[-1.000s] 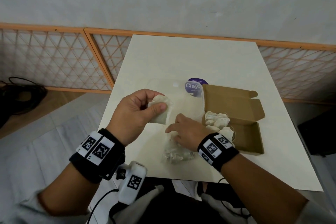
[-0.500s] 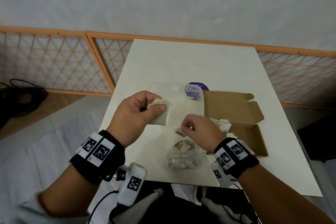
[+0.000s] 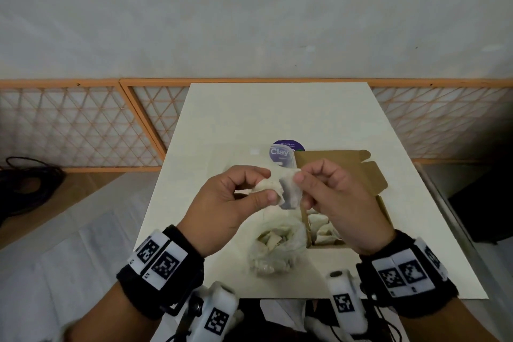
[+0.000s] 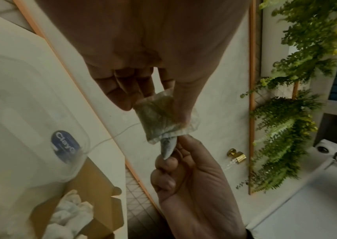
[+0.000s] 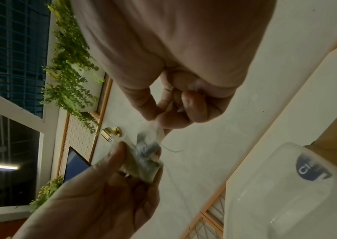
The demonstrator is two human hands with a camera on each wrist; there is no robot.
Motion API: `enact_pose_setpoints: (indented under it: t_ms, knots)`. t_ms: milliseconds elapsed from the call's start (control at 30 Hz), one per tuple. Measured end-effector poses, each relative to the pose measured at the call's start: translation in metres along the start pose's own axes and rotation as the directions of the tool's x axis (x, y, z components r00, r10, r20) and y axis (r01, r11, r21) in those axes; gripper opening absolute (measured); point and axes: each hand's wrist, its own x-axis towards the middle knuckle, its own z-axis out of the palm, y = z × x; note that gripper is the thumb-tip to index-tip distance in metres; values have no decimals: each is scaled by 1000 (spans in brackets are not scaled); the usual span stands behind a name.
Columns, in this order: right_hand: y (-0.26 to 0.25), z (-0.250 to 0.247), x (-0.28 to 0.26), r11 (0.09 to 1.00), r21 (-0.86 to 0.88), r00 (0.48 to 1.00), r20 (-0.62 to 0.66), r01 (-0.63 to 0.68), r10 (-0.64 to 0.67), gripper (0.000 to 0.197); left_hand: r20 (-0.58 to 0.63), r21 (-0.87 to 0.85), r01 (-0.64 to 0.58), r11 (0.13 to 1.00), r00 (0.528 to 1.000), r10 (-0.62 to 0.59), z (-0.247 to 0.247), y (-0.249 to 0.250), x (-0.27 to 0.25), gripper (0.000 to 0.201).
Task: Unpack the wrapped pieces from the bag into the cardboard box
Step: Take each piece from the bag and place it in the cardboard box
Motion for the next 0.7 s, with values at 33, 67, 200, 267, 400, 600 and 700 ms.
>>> enact_pose_setpoints:
  t_ms: [33, 67, 200, 267, 400, 600, 700]
  knots:
    - [-1, 1, -2, 1000, 11, 1000, -3, 9, -9, 9, 14, -11, -8, 1000, 1000, 8, 4, 3, 1, 14]
    - [-2, 2, -4, 1000, 22, 1000, -4, 17, -17, 10, 30, -36, -15, 999, 999, 16, 8, 6, 1, 15]
    - [-7, 5, -11, 998, 33, 998, -15, 56, -56, 13, 105, -103, -15, 995, 994, 26, 18, 16, 3, 15]
    - [-8, 7, -14, 997, 12, 996, -37, 82, -81, 12, 126, -101, -20, 995, 992, 32, 22, 18, 3, 15]
    - [-7, 8, -16, 988, -80, 980, -139, 134, -144, 11, 186, -91, -23, 996, 982, 40, 27, 19, 1, 19]
    - [-6, 5, -19, 977, -144, 969, -169, 157, -180, 10, 139, -91, -11, 996, 990, 24, 35, 14, 3, 15]
    - [-7, 6, -22, 980, -117, 977, -123, 161, -175, 9, 21, -43, -37, 998, 999, 38, 35, 11, 9, 11]
